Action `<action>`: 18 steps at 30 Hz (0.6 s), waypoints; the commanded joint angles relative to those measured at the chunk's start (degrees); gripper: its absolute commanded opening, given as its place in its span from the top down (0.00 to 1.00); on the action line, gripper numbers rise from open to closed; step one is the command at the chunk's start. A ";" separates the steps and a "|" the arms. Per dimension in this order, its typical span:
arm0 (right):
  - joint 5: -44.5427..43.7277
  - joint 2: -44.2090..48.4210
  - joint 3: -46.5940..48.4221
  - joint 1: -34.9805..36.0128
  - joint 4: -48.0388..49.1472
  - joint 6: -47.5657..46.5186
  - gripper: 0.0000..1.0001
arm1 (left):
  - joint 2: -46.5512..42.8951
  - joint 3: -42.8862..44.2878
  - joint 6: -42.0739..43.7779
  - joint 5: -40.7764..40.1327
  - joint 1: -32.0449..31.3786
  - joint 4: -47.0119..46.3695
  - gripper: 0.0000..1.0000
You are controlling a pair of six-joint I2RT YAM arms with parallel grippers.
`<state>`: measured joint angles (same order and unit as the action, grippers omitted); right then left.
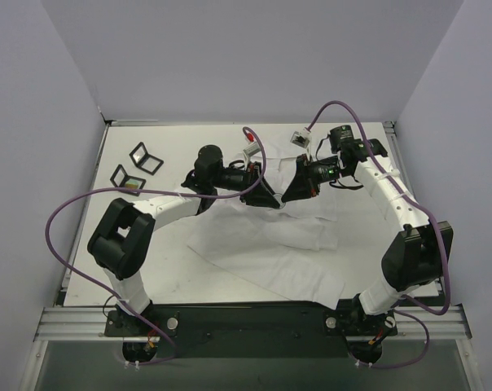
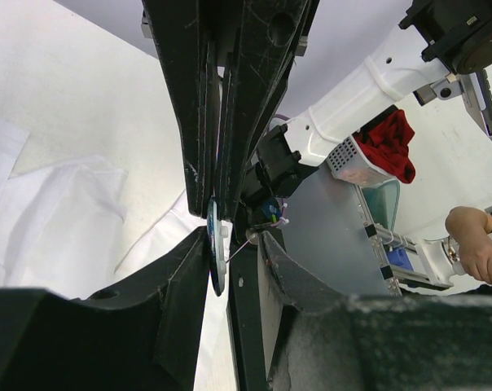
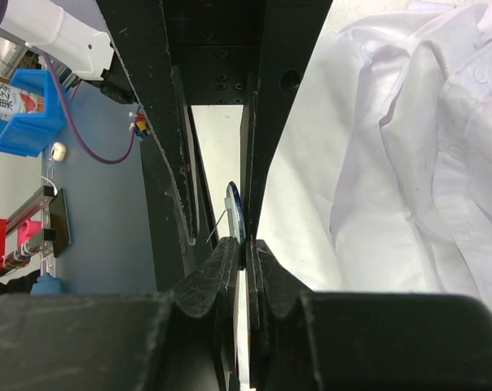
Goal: Remove the brooch from the garment
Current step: Close the brooch.
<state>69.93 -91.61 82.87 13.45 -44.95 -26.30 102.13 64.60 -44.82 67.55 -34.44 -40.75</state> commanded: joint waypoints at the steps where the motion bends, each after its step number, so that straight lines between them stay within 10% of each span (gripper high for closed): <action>1: 0.73 1.88 -0.78 -1.32 0.12 -1.29 1.00 | -0.35 0.26 -0.53 1.97 0.51 -3.28 0.62; 18: 1.26 2.23 -1.13 -1.50 0.12 -1.56 1.00 | 0.00 0.35 -0.53 1.71 0.60 -2.93 0.67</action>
<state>70.98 -91.48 82.35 13.06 -44.97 -26.13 102.15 64.40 -44.84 67.53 -34.28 -40.80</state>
